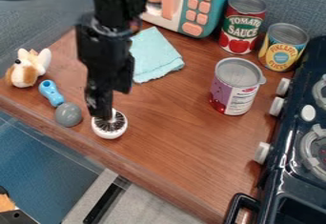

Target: Move the white mushroom to the top right of the table

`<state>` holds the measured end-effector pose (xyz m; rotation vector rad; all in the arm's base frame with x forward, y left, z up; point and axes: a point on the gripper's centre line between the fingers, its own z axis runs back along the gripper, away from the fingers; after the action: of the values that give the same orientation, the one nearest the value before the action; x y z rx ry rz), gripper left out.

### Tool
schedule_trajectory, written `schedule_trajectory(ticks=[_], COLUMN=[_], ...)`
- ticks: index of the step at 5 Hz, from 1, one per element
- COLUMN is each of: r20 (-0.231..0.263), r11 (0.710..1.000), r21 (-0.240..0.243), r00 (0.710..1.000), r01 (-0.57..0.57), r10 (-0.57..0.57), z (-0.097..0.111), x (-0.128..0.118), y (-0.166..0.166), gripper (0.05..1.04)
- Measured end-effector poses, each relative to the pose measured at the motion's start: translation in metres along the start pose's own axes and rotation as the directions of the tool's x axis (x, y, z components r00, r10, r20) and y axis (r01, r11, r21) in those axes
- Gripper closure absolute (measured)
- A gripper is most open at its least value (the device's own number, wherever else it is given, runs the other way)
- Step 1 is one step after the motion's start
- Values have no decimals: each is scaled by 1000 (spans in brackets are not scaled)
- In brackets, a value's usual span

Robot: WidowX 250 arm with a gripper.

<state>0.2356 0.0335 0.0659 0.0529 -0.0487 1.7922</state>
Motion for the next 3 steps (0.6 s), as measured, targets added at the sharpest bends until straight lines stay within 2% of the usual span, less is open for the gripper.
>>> schedule_trajectory(ticks=[1, 2, 3], r20=[-15, 9, 42], r11=[999, 997, 996], r21=[38, 79, 88], r00=[1000, 1000, 999], r01=[5, 22, 3], r10=[-4, -23, -7], z=[-8, -22, -24], x=[-4, -5, -1], y=[6, 6, 6], gripper=[85, 85, 132])
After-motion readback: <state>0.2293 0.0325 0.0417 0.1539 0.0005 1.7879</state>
